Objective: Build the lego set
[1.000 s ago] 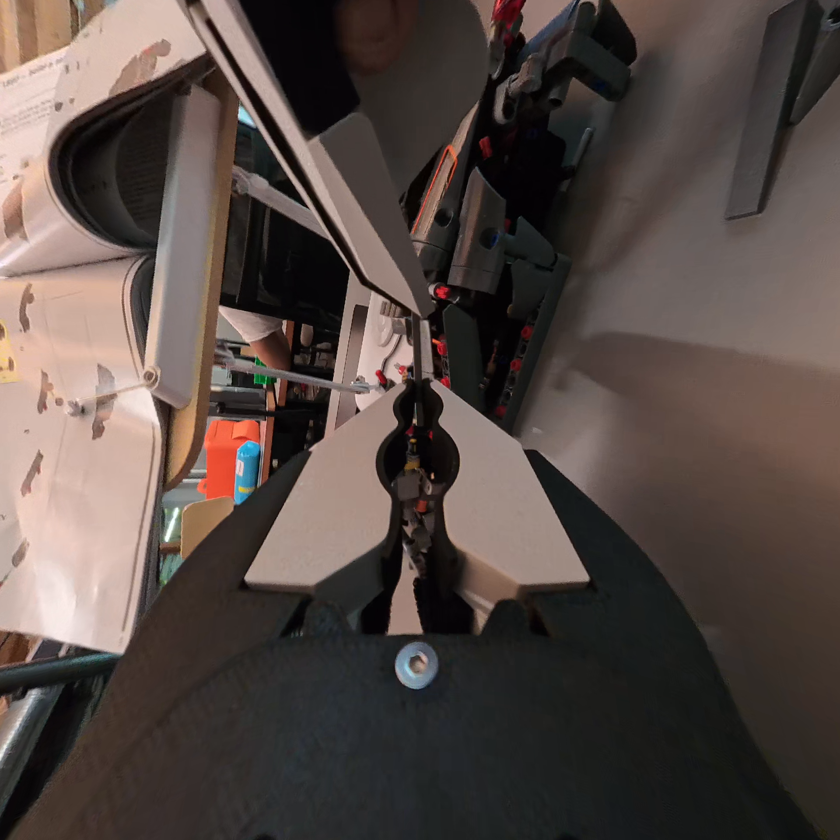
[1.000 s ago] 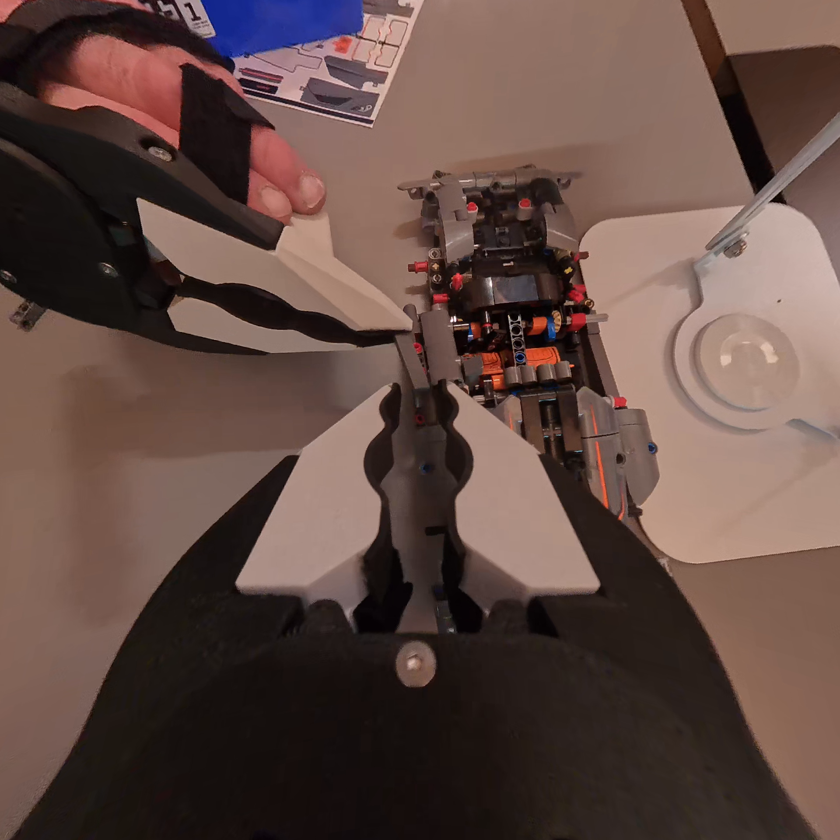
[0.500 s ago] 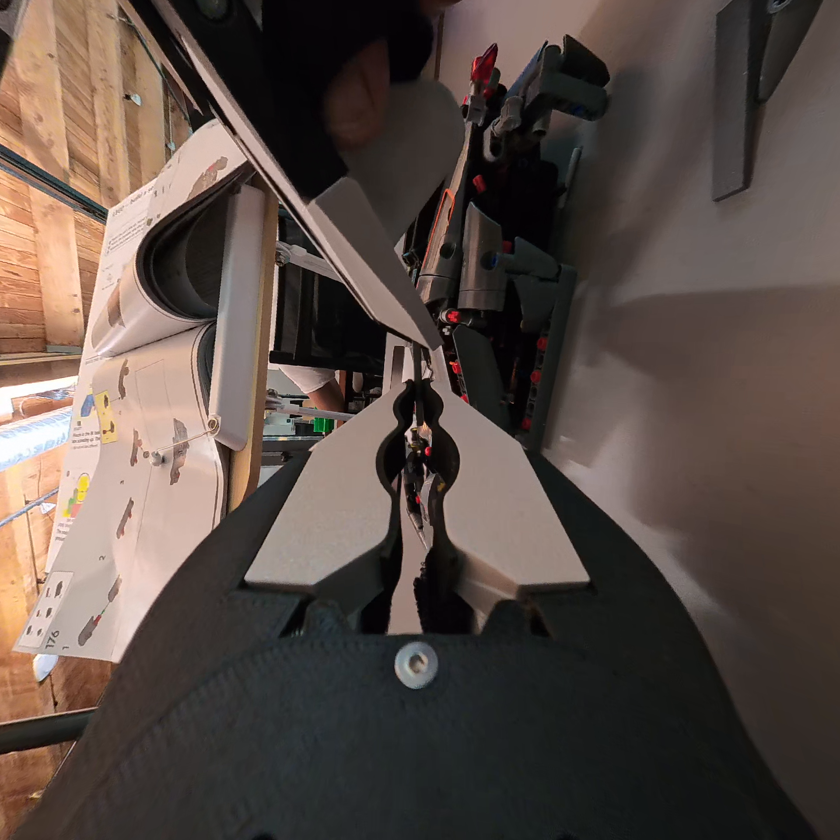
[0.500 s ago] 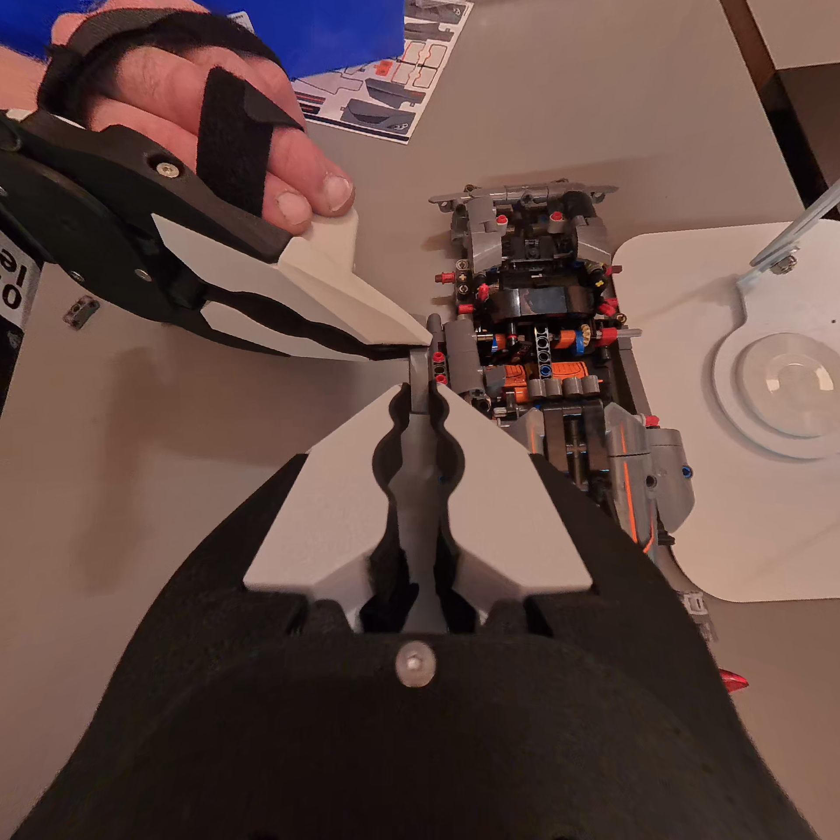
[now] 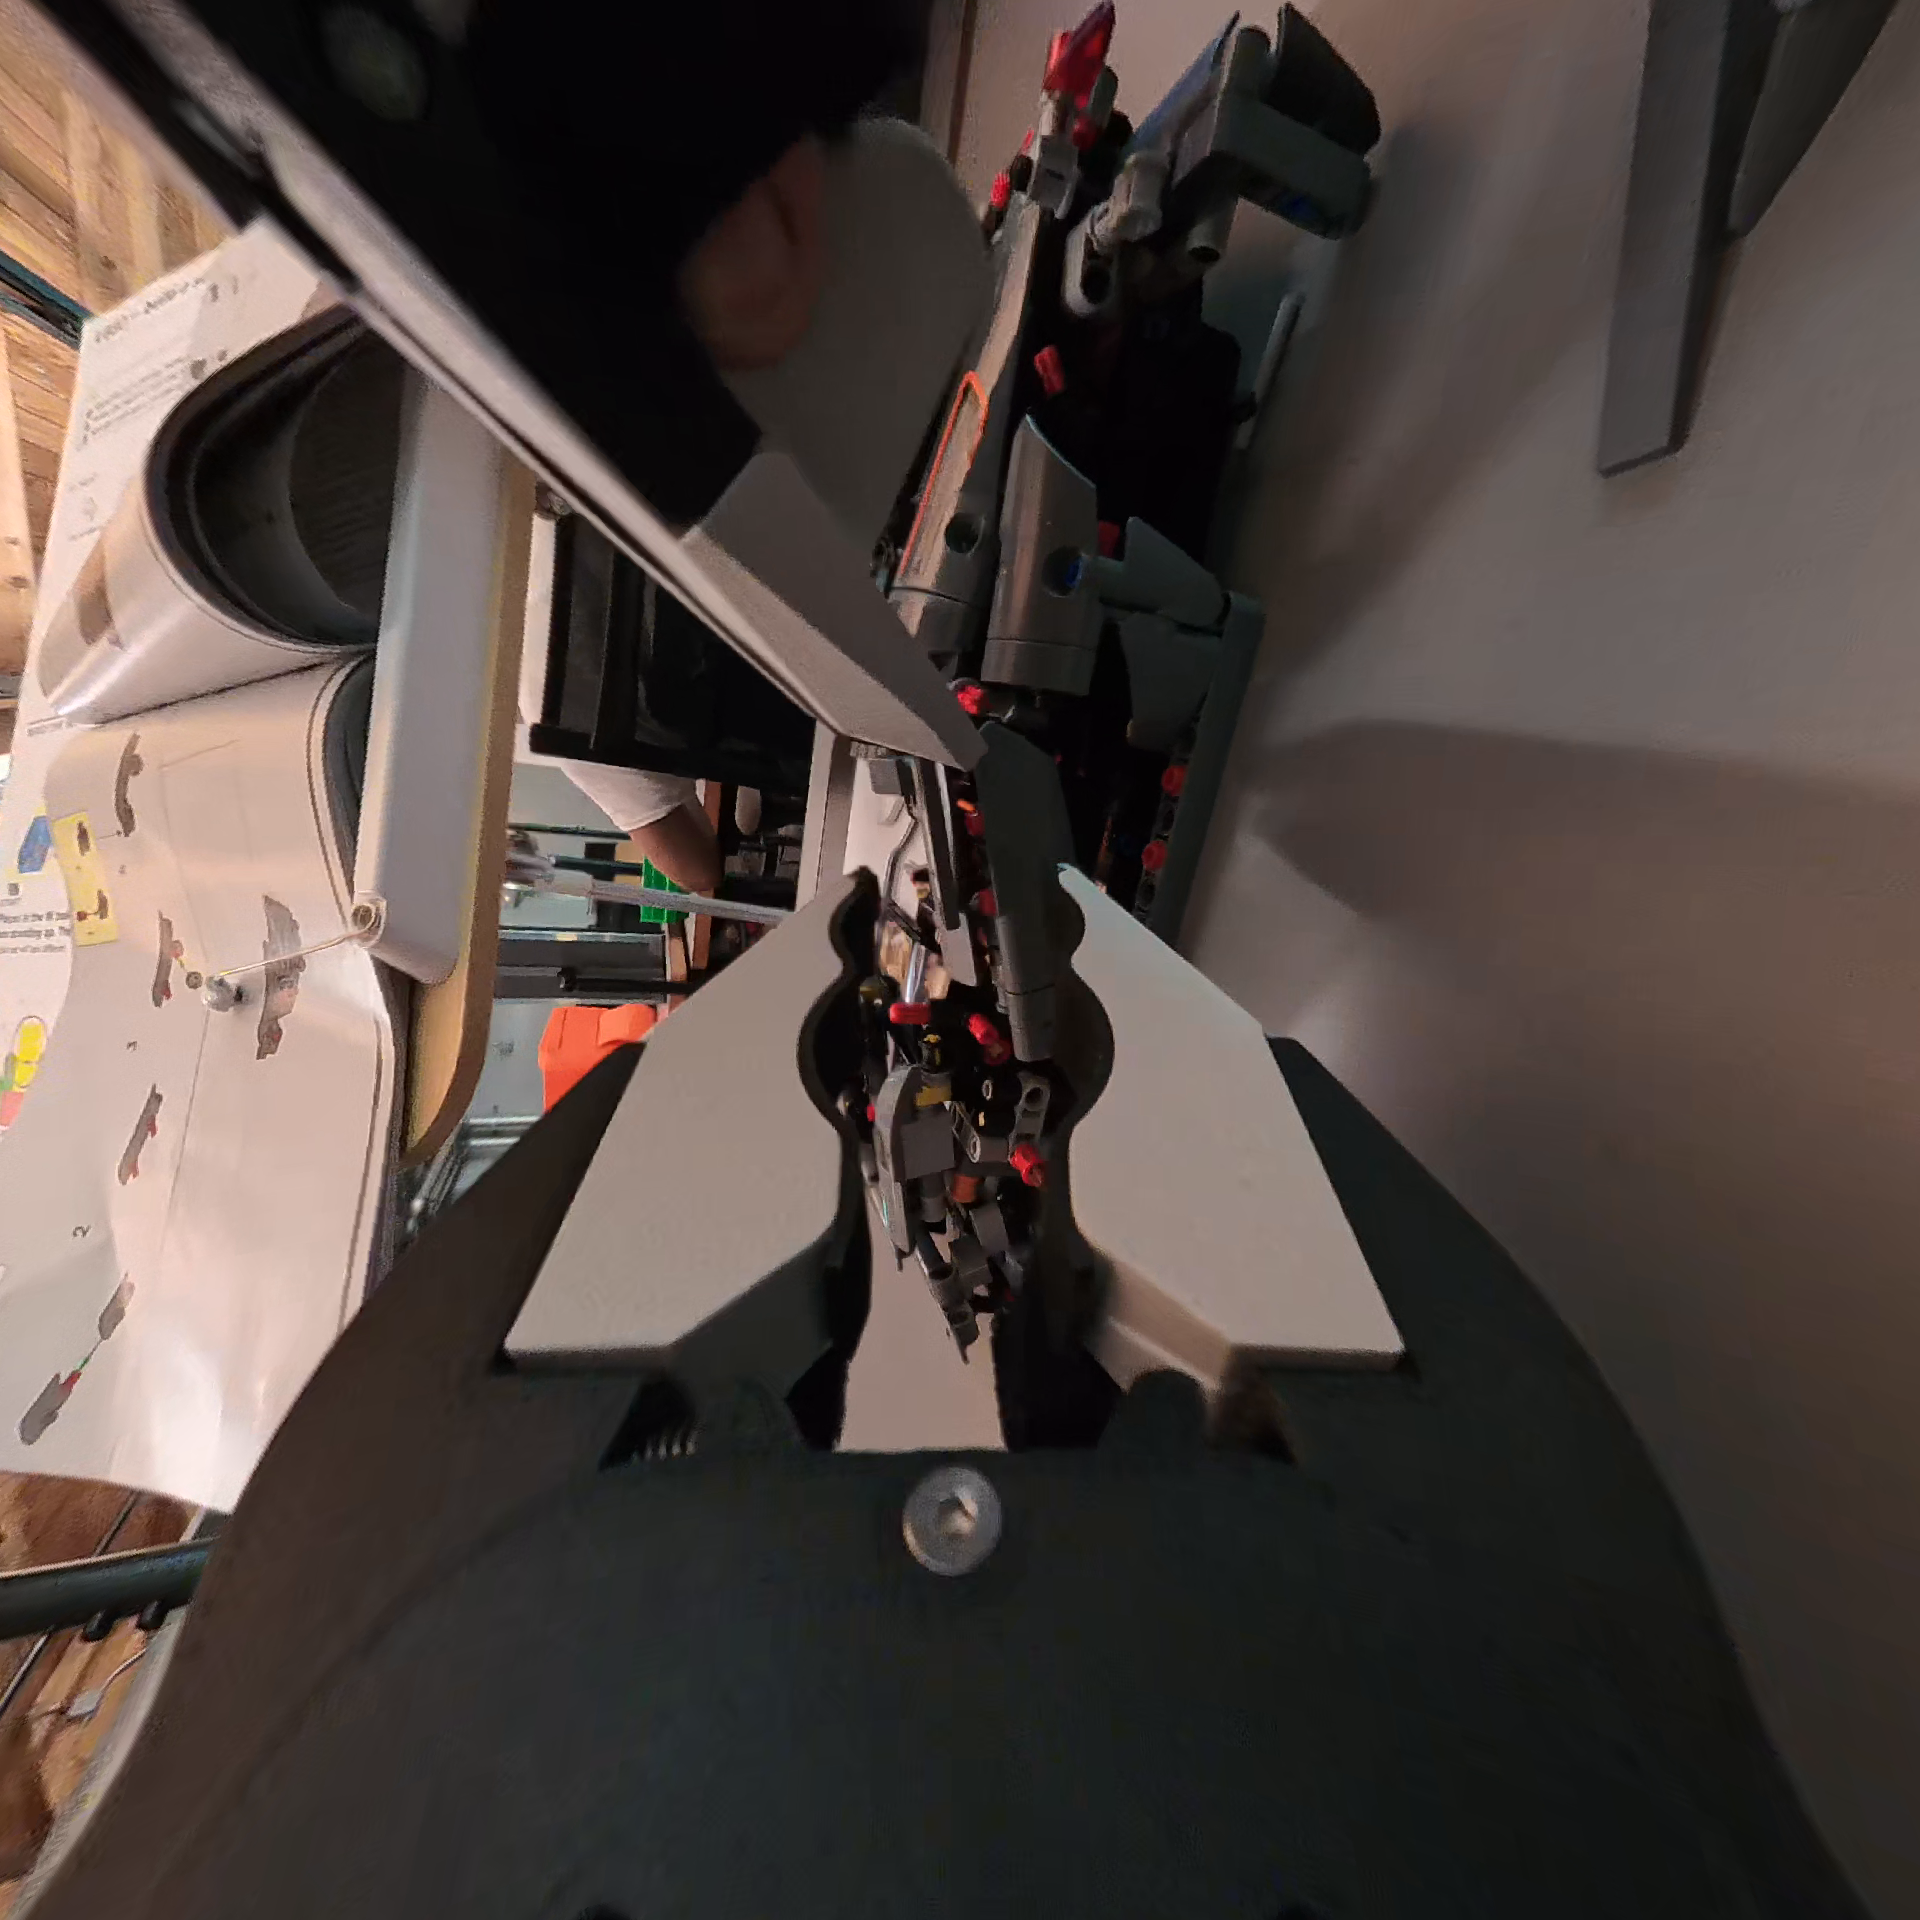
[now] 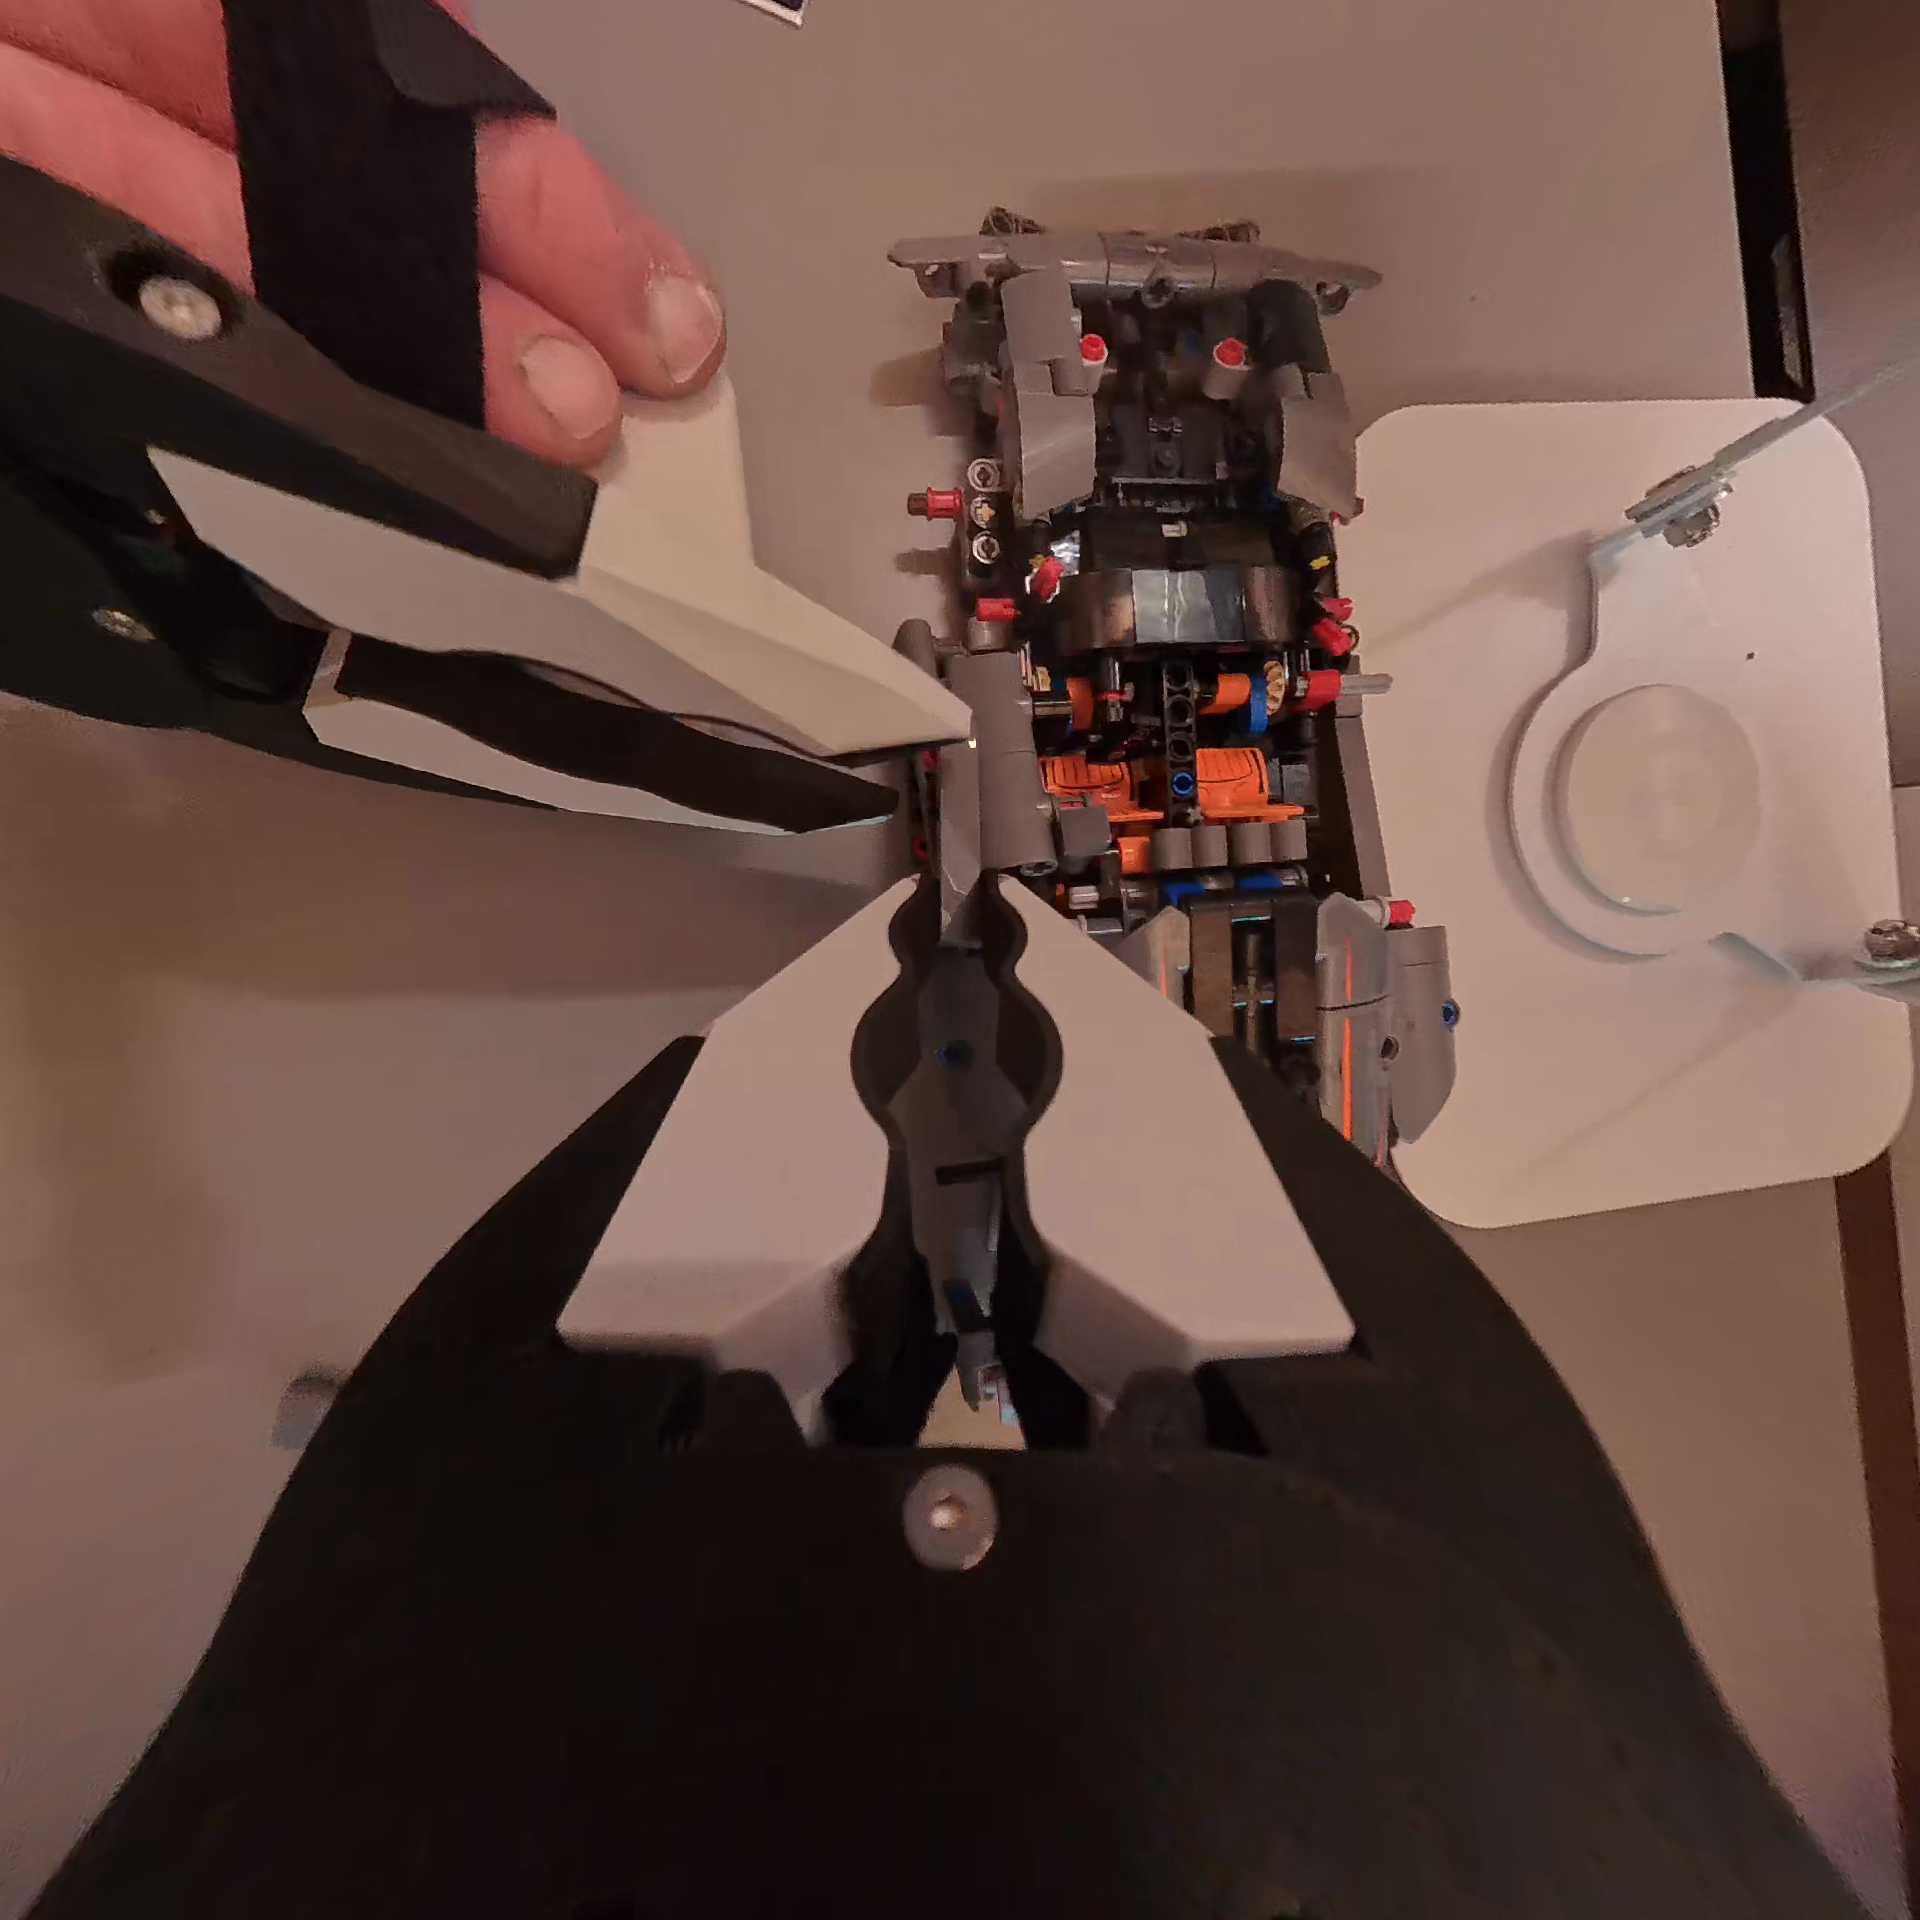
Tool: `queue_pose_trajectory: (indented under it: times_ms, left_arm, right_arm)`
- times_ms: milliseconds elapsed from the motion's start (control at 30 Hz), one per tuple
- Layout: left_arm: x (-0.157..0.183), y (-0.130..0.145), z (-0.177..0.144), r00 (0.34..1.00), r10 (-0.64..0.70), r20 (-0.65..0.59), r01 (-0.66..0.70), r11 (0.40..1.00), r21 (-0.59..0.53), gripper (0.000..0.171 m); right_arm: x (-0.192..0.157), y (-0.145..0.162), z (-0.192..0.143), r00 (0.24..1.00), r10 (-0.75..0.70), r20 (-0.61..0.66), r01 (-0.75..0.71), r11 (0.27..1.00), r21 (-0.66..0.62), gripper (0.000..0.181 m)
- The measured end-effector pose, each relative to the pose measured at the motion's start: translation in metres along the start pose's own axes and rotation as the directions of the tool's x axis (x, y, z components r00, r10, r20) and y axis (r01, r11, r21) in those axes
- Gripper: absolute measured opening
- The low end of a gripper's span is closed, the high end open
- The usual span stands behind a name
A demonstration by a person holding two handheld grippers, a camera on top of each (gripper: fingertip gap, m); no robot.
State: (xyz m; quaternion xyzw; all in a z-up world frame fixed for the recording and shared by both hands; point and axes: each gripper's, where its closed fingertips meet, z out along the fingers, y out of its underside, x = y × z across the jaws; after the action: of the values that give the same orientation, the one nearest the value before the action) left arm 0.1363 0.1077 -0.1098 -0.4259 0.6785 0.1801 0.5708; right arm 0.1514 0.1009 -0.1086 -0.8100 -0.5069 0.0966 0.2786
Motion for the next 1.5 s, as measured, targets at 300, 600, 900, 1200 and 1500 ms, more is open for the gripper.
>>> queue_pose_trajectory:
  times_ms: [300,600,900,1200,1500]
  left_arm:
    - [0.005,0.002,0.006,1.000,0.018,0.005,-0.018,0.999,-0.039,0.018]
    - [0.008,0.003,0.007,1.000,0.015,-0.009,-0.016,0.999,-0.051,0.013]
    - [0.009,0.003,0.007,1.000,0.005,-0.021,-0.006,0.998,-0.058,0.011]
    - [0.011,0.003,0.008,1.000,0.008,-0.025,-0.010,0.998,-0.062,0.011]
    - [0.010,0.002,0.008,1.000,0.003,-0.026,-0.005,0.998,-0.057,0.011]
  right_arm:
    - [0.000,0.001,0.002,0.999,-0.031,-0.022,0.028,0.993,-0.113,0.006]
    - [0.000,0.009,0.009,0.999,-0.043,-0.008,0.041,0.981,-0.189,0.005]
    - [0.009,0.011,-0.014,1.000,-0.001,0.002,0.001,0.992,-0.123,0.005]
    - [0.001,0.005,-0.020,0.995,-0.100,0.023,0.102,0.993,-0.059,0.015]
    - [-0.002,0.009,-0.005,0.946,-0.288,-0.147,0.289,0.957,-0.017,0.026]
